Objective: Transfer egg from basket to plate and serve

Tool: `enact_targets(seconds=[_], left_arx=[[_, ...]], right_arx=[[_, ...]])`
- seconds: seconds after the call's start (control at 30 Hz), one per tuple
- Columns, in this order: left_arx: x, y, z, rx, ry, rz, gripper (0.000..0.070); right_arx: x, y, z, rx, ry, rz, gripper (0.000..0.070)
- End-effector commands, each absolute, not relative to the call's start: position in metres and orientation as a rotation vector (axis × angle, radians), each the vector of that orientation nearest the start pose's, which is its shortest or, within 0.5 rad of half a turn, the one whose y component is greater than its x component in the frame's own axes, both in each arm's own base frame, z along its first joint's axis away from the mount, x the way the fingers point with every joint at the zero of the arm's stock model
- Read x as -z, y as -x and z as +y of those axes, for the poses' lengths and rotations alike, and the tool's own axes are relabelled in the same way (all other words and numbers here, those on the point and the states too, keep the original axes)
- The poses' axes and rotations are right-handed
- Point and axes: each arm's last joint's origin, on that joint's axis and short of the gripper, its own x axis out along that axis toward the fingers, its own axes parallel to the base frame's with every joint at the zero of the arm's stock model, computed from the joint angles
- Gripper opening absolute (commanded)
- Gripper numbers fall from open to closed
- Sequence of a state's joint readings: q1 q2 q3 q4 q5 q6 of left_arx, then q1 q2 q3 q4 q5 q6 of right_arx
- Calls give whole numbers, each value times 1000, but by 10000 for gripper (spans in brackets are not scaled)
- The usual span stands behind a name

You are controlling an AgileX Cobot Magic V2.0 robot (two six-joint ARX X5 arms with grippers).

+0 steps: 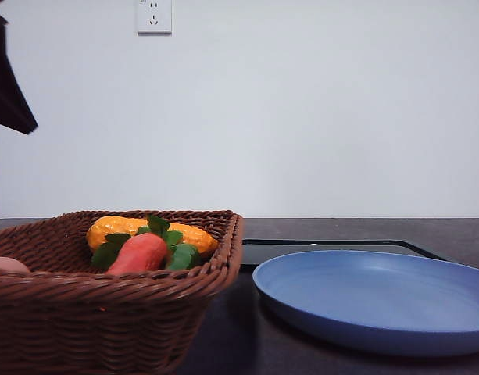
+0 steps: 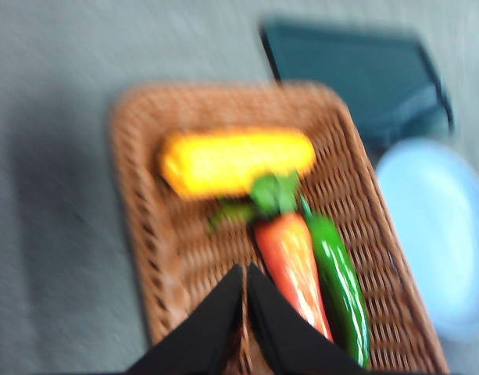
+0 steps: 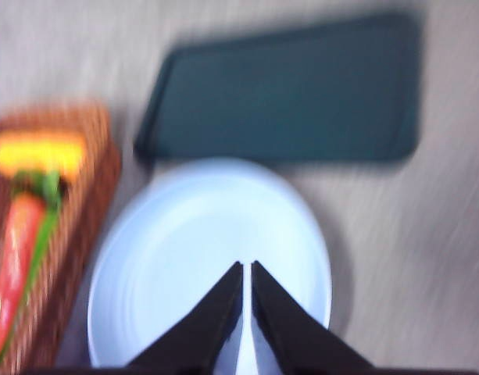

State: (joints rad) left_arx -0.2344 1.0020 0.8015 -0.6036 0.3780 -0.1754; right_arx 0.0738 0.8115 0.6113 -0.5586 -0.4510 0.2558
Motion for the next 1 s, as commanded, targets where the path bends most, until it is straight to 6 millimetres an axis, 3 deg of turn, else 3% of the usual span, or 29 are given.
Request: enact_targets(seconds=[0.0,0.13,0.3,0.43,0.97], left_arx=[[-269,-190,-61,547,181,865,3],[-268,-188,-69,583,166,878,96],[-268,-186,-75,606,167,884,258],[-268,-185,-78,611,179,891,337],[-268,-185,-79,609,193,898,359]], right_arx=[[-238,-161,25,-422,-363,851,0],[-227,-165,27,-452,-397,964,34],[-216,-169,27,-430,-394,1046,214],[-207,-174,26,-357,-367,1092,235],[-162,-211,34,-331,-374,1228,234]])
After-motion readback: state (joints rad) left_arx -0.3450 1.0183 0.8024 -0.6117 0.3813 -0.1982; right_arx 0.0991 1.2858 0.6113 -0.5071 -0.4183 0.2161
